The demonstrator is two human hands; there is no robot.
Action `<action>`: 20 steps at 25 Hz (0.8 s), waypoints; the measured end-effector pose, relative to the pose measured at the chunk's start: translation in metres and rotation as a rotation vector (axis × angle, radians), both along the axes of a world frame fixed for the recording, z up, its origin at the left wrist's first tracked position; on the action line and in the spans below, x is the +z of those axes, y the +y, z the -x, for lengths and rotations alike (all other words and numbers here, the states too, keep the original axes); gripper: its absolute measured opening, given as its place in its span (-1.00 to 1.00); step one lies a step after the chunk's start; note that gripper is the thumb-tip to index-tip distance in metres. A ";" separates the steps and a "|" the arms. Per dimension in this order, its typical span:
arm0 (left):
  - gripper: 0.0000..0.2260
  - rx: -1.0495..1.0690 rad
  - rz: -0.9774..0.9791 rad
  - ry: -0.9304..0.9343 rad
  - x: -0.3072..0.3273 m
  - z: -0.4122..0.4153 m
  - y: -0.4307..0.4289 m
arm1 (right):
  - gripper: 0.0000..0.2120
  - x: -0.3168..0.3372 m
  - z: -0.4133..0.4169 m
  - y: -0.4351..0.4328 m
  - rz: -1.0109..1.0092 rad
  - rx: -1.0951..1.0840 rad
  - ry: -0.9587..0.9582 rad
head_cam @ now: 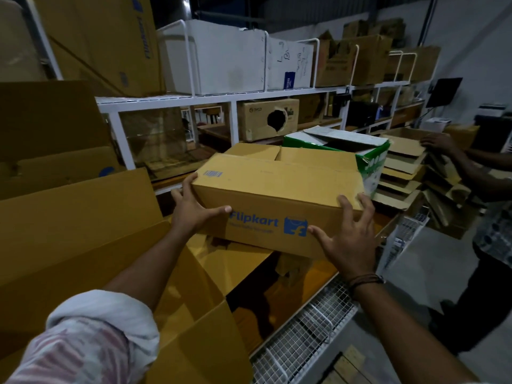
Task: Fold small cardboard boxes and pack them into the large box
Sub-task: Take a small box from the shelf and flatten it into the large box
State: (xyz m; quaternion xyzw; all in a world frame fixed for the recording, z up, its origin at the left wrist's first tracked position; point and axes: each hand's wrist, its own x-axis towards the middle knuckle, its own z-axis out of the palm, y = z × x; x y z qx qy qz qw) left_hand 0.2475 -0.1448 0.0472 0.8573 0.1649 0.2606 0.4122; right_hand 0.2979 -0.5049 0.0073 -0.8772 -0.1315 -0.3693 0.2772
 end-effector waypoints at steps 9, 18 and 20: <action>0.09 0.326 -0.147 -0.052 -0.006 0.103 0.040 | -0.20 0.001 0.013 0.064 -0.008 0.257 -0.041; 0.05 0.520 -0.153 -0.042 -0.023 0.194 0.042 | -0.24 0.008 0.036 0.097 0.007 0.462 -0.152; 0.05 0.516 -0.176 -0.054 -0.018 0.194 0.033 | -0.24 0.012 0.033 0.087 -0.008 0.475 -0.156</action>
